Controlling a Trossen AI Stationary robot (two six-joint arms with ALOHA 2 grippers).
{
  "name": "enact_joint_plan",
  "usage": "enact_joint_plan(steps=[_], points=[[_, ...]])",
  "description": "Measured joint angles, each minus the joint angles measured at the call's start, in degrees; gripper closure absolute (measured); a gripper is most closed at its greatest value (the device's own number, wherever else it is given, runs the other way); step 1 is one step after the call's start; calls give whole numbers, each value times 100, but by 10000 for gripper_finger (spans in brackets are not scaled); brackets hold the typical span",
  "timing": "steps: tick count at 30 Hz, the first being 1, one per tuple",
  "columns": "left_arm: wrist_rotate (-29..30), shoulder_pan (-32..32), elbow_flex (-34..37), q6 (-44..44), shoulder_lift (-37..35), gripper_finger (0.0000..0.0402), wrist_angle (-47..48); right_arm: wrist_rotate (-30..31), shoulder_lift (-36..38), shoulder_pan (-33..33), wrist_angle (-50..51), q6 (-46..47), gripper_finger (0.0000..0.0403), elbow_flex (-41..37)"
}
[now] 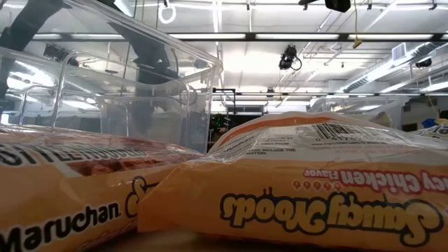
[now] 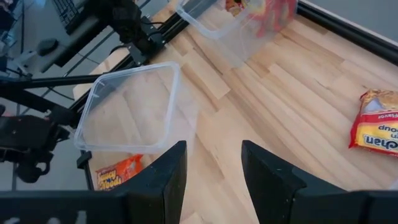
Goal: Sort Maruchan noodles
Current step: Put the orange noodle pack into the top left transparent bin
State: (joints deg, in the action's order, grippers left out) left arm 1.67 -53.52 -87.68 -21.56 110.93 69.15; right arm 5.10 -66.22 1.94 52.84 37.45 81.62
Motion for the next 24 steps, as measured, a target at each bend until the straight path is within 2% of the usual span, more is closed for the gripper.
enact_joint_plan(steps=[4, 14, 18, 24], points=[[36, 13, 2, 27, 14, 259, -221, 19, 0, -44, -11, 2, 244, 0], [380, 11, 2, -6, 14, 191, -93, 221, -2, -42, -9, -47, 244, 0], [400, 15, 2, -4, 14, 188, -9, 431, -60, -42, -4, -344, 244, -2], [401, 79, -4, -38, 1, 187, 178, 431, -290, -42, -25, -642, 244, -2]])
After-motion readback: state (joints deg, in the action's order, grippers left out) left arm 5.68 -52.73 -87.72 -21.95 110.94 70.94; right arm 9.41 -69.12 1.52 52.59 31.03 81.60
